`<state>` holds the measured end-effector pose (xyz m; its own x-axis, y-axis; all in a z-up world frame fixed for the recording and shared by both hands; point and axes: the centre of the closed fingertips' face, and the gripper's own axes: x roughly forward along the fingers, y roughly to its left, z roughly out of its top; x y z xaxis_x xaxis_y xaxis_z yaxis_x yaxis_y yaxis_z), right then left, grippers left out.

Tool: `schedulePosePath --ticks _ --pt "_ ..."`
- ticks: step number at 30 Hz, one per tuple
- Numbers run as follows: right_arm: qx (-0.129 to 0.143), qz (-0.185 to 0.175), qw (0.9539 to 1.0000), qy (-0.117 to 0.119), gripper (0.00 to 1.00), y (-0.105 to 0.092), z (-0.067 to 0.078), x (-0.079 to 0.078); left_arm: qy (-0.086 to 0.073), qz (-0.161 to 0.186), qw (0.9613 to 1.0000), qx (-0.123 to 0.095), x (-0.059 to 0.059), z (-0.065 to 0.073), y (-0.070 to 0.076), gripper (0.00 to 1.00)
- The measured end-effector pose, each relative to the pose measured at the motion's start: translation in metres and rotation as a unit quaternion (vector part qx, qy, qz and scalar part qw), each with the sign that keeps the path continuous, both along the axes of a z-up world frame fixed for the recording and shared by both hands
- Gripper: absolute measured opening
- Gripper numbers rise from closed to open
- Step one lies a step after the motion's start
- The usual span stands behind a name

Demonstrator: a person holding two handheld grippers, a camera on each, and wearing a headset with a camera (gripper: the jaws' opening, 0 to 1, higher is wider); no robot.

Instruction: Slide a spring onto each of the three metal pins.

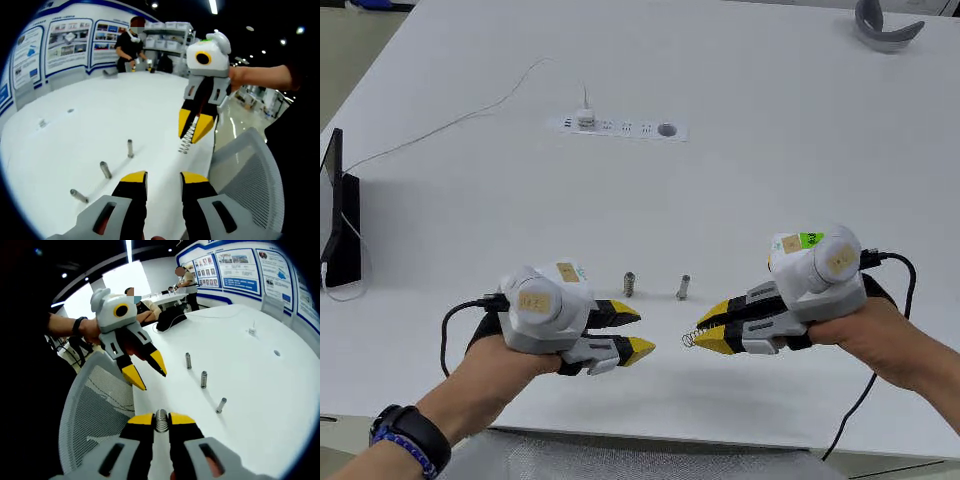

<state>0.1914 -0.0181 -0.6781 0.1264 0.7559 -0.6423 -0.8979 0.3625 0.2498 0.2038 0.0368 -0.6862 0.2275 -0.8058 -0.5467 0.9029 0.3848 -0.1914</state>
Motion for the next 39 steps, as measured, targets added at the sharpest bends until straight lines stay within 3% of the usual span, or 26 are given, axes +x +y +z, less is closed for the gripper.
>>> schedulePosePath --ticks 17,19,27,39 --pt "-0.044 -0.032 0.9985 -0.008 0.12 -0.026 -0.008 0.032 -0.005 0.066 0.9978 0.009 0.018 -0.007 0.021 0.38" --pt "-0.052 -0.033 0.9981 -0.008 0.12 -0.028 -0.010 0.035 -0.007 0.085 0.9962 0.017 0.021 -0.009 0.027 0.42" --pt "-0.078 -0.041 0.9961 0.000 0.12 -0.036 -0.024 0.051 0.007 0.129 0.9917 0.004 0.024 -0.012 0.042 0.50" --pt "-0.110 -0.051 0.9926 0.000 0.12 -0.040 -0.036 0.076 0.011 0.174 0.9846 0.009 0.033 -0.015 0.071 0.59"
